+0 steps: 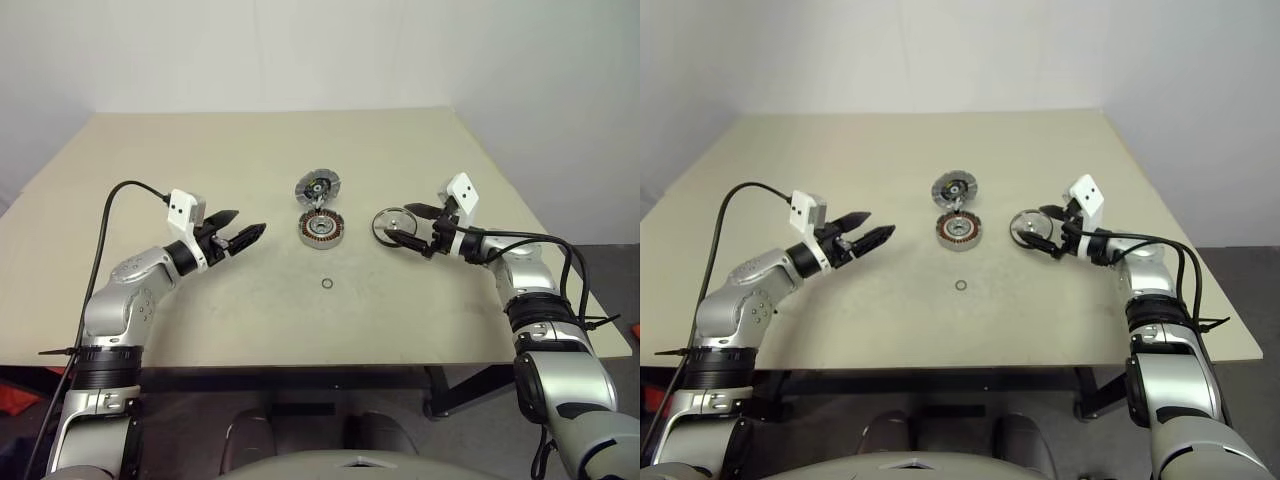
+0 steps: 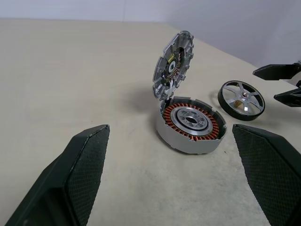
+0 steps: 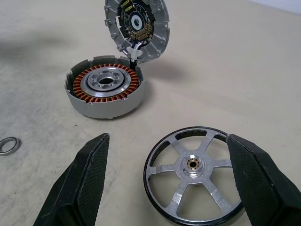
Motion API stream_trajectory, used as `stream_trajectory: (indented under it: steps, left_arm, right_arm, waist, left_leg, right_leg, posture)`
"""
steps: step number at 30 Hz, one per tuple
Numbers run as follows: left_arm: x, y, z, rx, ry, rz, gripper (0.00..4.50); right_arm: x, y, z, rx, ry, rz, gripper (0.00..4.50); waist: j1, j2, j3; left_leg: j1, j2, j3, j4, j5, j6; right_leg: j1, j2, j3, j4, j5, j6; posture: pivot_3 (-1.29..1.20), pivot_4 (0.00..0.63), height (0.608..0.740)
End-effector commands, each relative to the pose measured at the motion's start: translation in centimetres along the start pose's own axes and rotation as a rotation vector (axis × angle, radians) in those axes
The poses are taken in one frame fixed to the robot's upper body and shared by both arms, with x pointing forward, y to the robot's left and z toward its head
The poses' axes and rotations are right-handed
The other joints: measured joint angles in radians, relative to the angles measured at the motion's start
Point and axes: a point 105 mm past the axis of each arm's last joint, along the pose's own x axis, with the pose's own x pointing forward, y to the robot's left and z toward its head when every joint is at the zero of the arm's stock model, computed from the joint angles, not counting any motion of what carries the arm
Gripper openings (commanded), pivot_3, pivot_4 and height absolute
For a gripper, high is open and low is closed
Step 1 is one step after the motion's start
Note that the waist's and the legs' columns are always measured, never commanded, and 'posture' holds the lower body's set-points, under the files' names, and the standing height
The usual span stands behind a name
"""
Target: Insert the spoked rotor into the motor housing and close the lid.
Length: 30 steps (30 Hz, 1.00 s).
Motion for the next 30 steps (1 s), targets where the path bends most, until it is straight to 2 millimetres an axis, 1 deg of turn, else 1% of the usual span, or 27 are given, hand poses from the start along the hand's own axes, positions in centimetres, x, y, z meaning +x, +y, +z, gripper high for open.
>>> stream_trajectory:
  steps: [1, 10, 12, 15, 20, 22, 24, 25, 26, 28, 30]
  left_arm:
    - [-0.2, 0.1, 1.3, 0.035, -0.041, 0.001, 4.46]
    - [-0.1, 0.0, 1.3, 0.035, -0.040, -0.003, 4.46]
    - [0.0, -0.2, 1.2, 0.033, -0.036, -0.012, 4.46]
    - [0.5, -1.1, 0.6, 0.026, -0.015, -0.051, 4.46]
    - [0.6, -1.1, 0.5, 0.035, -0.006, -0.051, 4.46]
    - [0.5, -0.9, 0.4, 0.037, -0.002, -0.048, 4.46]
    - [0.5, -0.8, 0.3, 0.039, 0.003, -0.045, 4.46]
    - [0.4, -0.8, 0.3, 0.039, 0.004, -0.045, 4.46]
    - [0.4, -0.8, 0.3, 0.039, 0.004, -0.044, 4.46]
    - [0.4, -0.8, 0.3, 0.040, 0.006, -0.044, 4.46]
    - [0.4, -0.7, 0.2, 0.041, 0.011, -0.046, 4.46]
  right_arm:
    - [0.1, -0.4, 1.8, -0.057, -0.043, -0.002, 4.50]
    - [0.3, 0.0, 1.7, -0.053, -0.046, 0.007, 4.50]
    - [0.4, 0.1, 1.7, -0.053, -0.049, 0.009, 4.50]
    - [0.5, 0.2, 1.9, -0.054, -0.052, 0.011, 4.50]
    - [0.7, 0.7, 2.3, -0.055, -0.058, 0.028, 4.50]
    - [1.2, 2.7, 1.9, -0.038, -0.058, 0.109, 4.50]
    - [1.3, 5.7, 0.7, -0.040, -0.022, 0.222, 4.50]
    - [1.2, 6.8, 0.0, -0.036, 0.000, 0.256, 4.50]
    - [1.0, 7.5, -0.5, -0.033, 0.014, 0.273, 4.50]
    - [0.8, 7.8, -1.1, -0.030, 0.035, 0.258, 4.50]
    - [0.9, 7.9, -1.0, -0.029, 0.034, 0.251, 4.50]
  waist:
    - [0.000, 0.000, 0.000]
    - [0.000, 0.000, 0.000]
    - [0.000, 0.000, 0.000]
    - [0.000, 0.000, 0.000]
    - [0.000, 0.000, 0.000]
    - [0.000, 0.000, 0.000]
    - [0.001, 0.000, 0.000]
    - [0.001, 0.000, 0.000]
    - [0.002, 0.000, 0.000]
    - [0.001, 0.000, 0.000]
    - [0.000, 0.000, 0.000]
  left_leg:
    - [0.000, 0.000, 0.000, 0.000, 0.000, 0.000]
    - [0.000, 0.000, 0.000, 0.000, 0.000, 0.000]
    - [0.000, 0.000, 0.000, 0.000, 0.000, 0.000]
    - [0.000, 0.000, 0.000, 0.000, 0.000, 0.000]
    - [0.000, 0.000, 0.000, 0.000, 0.000, 0.000]
    - [0.000, 0.000, 0.000, 0.000, 0.000, 0.000]
    - [0.000, 0.000, -0.001, -0.001, 0.000, 0.000]
    - [0.000, 0.000, -0.001, -0.001, 0.000, 0.000]
    - [0.000, 0.000, -0.002, -0.001, 0.000, 0.000]
    - [0.000, 0.000, -0.002, -0.001, 0.000, 0.000]
    - [0.000, -0.003, -0.002, -0.001, 0.000, 0.001]
  right_leg:
    - [0.000, 0.000, 0.000, 0.000, 0.000, 0.000]
    - [0.000, 0.000, 0.000, 0.000, 0.000, 0.000]
    - [0.000, 0.000, 0.000, 0.000, 0.000, 0.000]
    - [0.000, 0.000, 0.000, 0.000, 0.000, 0.000]
    - [0.000, 0.000, 0.000, 0.000, 0.000, 0.000]
    - [0.000, 0.000, 0.000, 0.000, 0.000, 0.000]
    - [0.000, 0.000, -0.001, 0.000, 0.000, 0.000]
    - [0.001, 0.000, -0.001, -0.001, -0.001, 0.001]
    - [0.001, 0.000, -0.002, -0.001, -0.001, 0.001]
    - [0.001, -0.001, -0.002, -0.002, -0.001, 0.002]
    - [0.001, -0.003, -0.002, -0.002, -0.001, 0.002]
  posture:
    - [0.00, 0.000, 0.740]
    - [0.00, 0.000, 0.740]
    - [0.00, 0.000, 0.740]
    - [0.00, 0.000, 0.740]
    - [0.00, 0.000, 0.740]
    - [0.00, 0.000, 0.740]
    - [0.00, 0.000, 0.740]
    - [0.00, 0.000, 0.740]
    - [0.00, 0.000, 0.740]
    - [0.00, 0.000, 0.740]
    - [0.00, 0.000, 0.740]
